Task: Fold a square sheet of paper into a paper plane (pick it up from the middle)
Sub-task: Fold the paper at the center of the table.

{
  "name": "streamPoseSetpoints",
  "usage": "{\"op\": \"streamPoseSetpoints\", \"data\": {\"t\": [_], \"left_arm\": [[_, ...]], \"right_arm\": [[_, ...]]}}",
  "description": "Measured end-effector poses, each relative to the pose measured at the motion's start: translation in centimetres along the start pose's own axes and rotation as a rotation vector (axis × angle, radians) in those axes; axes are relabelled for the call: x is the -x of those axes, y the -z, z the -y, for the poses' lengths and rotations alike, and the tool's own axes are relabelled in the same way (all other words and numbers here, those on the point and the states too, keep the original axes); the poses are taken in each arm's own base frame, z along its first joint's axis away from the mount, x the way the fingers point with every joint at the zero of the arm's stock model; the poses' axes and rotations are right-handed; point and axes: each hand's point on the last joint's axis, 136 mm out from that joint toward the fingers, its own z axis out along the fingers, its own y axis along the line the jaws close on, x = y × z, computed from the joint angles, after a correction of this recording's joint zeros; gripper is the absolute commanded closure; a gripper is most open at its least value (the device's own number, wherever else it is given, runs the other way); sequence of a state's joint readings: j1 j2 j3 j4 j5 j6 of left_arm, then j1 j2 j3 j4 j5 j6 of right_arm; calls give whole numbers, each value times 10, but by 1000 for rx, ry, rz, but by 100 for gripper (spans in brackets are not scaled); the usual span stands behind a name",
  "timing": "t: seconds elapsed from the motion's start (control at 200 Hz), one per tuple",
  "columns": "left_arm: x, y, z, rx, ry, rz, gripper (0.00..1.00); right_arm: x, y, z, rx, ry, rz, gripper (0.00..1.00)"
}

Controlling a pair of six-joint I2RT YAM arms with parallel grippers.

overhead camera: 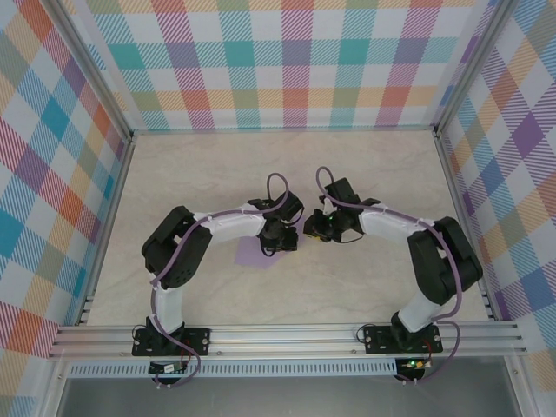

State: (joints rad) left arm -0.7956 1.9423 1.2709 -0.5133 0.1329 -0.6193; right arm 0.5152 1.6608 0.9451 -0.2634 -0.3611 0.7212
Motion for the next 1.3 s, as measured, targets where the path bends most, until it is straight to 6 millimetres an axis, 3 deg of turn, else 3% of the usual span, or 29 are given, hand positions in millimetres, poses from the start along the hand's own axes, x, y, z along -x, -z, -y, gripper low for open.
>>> {"op": "streamPoseSetpoints", "data": {"t": [0.18, 0.405, 0.63, 0.725, 0.82, 0.92, 1.05, 1.165, 1.3], "left_arm": [[-1, -1, -2, 3, 12, 1, 87], [-1, 0, -1, -16, 33, 1, 91], [-1, 12, 0, -54, 73, 1, 88], [3, 28, -4, -73, 107, 32, 80], [7, 44, -19, -75, 162, 68, 59], [10, 57, -44, -48, 249, 108, 35], [0, 60, -82, 19, 373, 122, 14], [-15, 57, -106, 93, 439, 105, 8], [-20, 56, -111, 114, 462, 95, 7]], "right_arm": [[-6, -21, -9, 31, 12, -60, 92], [-13, -37, 2, 18, -13, -114, 95], [-19, -41, 15, -15, -19, -123, 95], [-19, -42, 18, -27, -18, -122, 95], [-19, -42, 19, -30, -4, -120, 95], [-18, -42, 19, -32, 4, -117, 95], [-18, -42, 19, -33, 8, -116, 95], [-18, -42, 20, -33, 15, -116, 95], [-18, -42, 20, -33, 22, -117, 95]]}}
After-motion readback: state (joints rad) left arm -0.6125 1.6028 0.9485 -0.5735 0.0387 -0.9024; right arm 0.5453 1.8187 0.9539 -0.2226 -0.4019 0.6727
